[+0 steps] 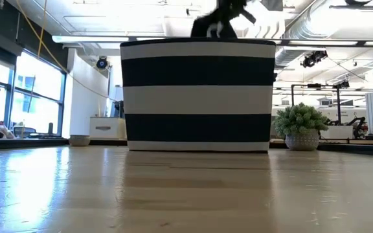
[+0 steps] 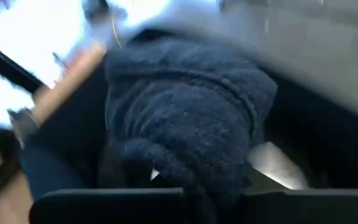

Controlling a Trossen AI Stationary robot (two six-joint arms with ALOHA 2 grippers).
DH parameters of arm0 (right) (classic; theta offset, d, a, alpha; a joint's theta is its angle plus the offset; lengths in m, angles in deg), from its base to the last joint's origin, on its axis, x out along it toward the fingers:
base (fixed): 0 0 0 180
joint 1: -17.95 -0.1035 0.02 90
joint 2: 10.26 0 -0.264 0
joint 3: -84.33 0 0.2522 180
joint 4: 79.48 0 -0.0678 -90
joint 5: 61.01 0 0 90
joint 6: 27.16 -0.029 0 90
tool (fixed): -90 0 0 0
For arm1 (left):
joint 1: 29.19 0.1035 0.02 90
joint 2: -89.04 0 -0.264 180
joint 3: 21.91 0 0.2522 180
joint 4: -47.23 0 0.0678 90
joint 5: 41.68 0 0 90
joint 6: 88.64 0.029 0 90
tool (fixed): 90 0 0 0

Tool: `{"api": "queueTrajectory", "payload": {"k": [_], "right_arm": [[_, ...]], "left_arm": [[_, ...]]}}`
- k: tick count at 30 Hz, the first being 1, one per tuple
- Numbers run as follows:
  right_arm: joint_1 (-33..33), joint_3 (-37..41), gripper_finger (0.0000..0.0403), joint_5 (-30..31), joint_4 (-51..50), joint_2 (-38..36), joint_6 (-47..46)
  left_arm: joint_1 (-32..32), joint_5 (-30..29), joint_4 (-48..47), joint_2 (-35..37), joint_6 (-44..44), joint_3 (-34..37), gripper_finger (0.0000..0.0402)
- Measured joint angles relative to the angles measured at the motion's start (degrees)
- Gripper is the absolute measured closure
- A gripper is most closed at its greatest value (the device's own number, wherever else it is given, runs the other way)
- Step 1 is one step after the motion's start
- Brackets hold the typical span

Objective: Sort clothes
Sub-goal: Put the blue shorts into the blue bin

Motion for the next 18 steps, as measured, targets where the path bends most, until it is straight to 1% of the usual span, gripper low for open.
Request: {"api": "queueTrajectory", "payload": {"k": [2, 4, 6, 8, 10, 13, 15, 18], "right_arm": [[0.47, 3.16, 0.0388, -2.96, -2.68, 0.48, -1.17], [0.45, 7.62, 0.0387, -7.26, -3.17, 0.87, -0.86], [-0.11, 12.91, 0.0382, -9.99, -2.95, 1.54, -0.96], [-0.78, 18.18, 0.0366, -12.11, -2.1, 2.31, -0.96], [-1.0, 23.34, 0.0342, -12.39, -1.44, 3.04, -0.93], [-0.72, 30.27, 0.0305, -12.23, -0.31, 4.15, -1.8], [0.09, 32.6, 0.0287, -14.12, 0.13, 4.28, -1.99], [1.63, 31.27, 0.0273, -18.11, -1.73, 3.96, -0.93]], "left_arm": [[0.0, -0.78, 2.13, -0.09, 0.02, 0.0, 0.0275], [0.15, -1.28, 5.54, -0.29, 0.02, 0.0, 0.0275], [0.77, -1.3, 9.89, -0.84, 0.0, 0.0, 0.0275], [1.24, -1.25, 14.41, -1.45, 0.02, 0.0, 0.0275], [1.67, -0.81, 18.29, -2.25, 0.01, 0.0, 0.0275], [2.25, 1.43, 21.36, -3.57, -0.03, -0.02, 0.0275], [2.25, 3.21, 21.65, -4.22, -0.14, -0.02, 0.0275], [2.2, 4.27, 21.07, -4.74, -1.22, -0.02, 0.0275]]}}
